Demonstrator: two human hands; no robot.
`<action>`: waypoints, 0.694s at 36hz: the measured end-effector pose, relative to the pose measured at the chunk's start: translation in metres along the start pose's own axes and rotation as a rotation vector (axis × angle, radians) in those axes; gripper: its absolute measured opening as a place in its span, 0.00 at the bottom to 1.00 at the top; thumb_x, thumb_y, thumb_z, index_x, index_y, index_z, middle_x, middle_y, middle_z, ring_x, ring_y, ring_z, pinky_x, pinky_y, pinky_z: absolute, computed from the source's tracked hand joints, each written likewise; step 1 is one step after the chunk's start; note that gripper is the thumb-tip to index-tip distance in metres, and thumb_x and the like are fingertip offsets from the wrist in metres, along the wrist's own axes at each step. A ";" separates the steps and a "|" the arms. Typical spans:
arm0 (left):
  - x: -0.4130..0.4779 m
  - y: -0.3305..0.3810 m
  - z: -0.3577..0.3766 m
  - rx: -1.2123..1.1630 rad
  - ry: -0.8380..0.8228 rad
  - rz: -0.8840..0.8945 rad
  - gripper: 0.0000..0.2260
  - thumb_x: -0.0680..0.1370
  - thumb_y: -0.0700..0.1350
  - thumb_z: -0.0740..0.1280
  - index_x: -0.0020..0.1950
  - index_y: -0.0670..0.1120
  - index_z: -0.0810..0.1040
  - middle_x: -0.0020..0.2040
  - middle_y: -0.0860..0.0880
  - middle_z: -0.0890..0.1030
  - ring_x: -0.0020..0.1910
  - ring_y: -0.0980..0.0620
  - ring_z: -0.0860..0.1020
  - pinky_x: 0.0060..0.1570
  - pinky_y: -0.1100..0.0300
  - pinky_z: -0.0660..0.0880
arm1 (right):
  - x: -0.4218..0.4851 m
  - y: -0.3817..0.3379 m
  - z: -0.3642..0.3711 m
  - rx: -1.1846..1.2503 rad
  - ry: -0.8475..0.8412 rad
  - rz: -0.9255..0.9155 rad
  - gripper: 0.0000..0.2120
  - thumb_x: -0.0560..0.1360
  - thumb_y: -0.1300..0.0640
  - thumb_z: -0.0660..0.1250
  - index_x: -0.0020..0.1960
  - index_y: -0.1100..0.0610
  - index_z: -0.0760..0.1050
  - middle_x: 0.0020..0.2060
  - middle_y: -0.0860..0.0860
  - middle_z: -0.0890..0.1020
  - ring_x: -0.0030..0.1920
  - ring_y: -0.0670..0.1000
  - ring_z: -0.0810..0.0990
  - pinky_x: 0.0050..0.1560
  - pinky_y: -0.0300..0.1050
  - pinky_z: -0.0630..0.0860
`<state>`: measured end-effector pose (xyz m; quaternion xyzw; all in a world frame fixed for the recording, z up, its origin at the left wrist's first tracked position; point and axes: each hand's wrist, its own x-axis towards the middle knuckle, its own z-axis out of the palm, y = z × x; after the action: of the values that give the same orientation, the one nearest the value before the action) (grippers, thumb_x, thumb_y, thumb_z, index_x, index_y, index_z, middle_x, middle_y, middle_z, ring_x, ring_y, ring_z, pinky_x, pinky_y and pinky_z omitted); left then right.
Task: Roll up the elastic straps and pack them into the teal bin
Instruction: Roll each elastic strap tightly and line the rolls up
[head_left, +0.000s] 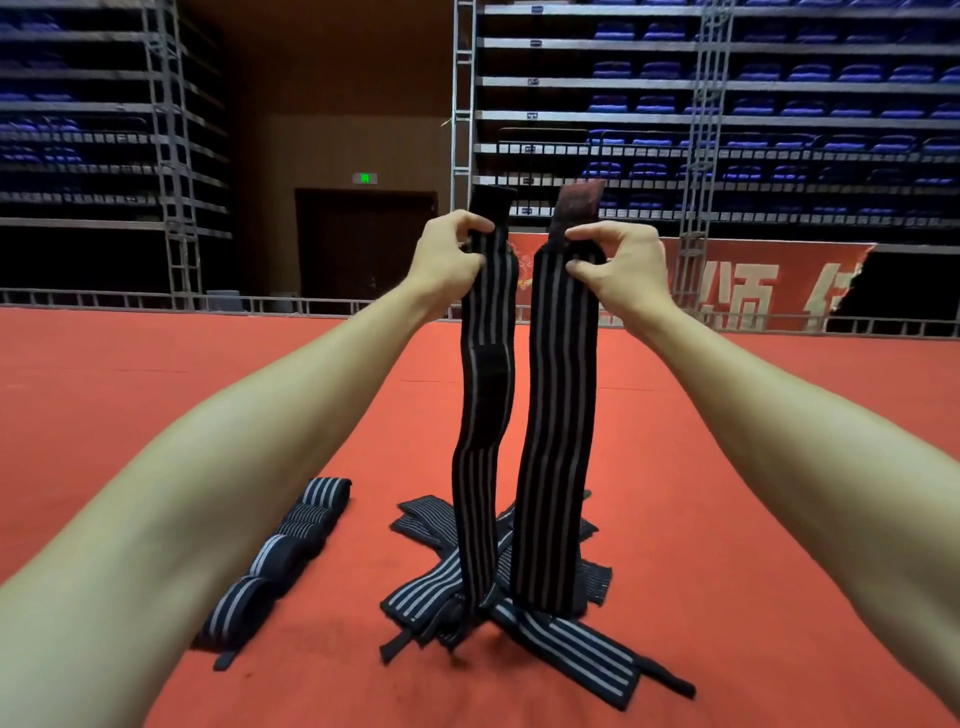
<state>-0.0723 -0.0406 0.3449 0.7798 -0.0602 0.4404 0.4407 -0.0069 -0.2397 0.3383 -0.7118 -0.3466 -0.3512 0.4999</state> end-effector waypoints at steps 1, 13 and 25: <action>-0.002 0.001 0.004 -0.015 -0.016 -0.013 0.18 0.72 0.29 0.68 0.57 0.45 0.80 0.52 0.49 0.80 0.57 0.49 0.78 0.54 0.58 0.78 | -0.001 -0.002 0.003 -0.001 -0.001 -0.003 0.16 0.68 0.64 0.75 0.54 0.52 0.84 0.46 0.43 0.84 0.52 0.44 0.82 0.60 0.42 0.77; -0.021 0.015 0.042 -0.033 -0.161 -0.057 0.19 0.75 0.30 0.64 0.65 0.39 0.76 0.58 0.44 0.78 0.60 0.44 0.77 0.57 0.55 0.77 | -0.012 0.004 0.016 -0.019 -0.002 0.046 0.15 0.67 0.63 0.76 0.53 0.53 0.85 0.50 0.48 0.85 0.54 0.48 0.82 0.62 0.50 0.77; -0.033 0.022 0.049 -0.093 -0.333 -0.103 0.27 0.71 0.29 0.59 0.68 0.44 0.72 0.55 0.47 0.76 0.61 0.44 0.77 0.61 0.47 0.76 | -0.016 0.007 0.013 0.051 0.008 0.088 0.12 0.72 0.55 0.75 0.55 0.54 0.84 0.47 0.46 0.84 0.52 0.48 0.82 0.57 0.52 0.79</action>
<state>-0.0720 -0.0995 0.3237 0.8228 -0.1125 0.2787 0.4824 -0.0074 -0.2316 0.3181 -0.7120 -0.3218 -0.3227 0.5342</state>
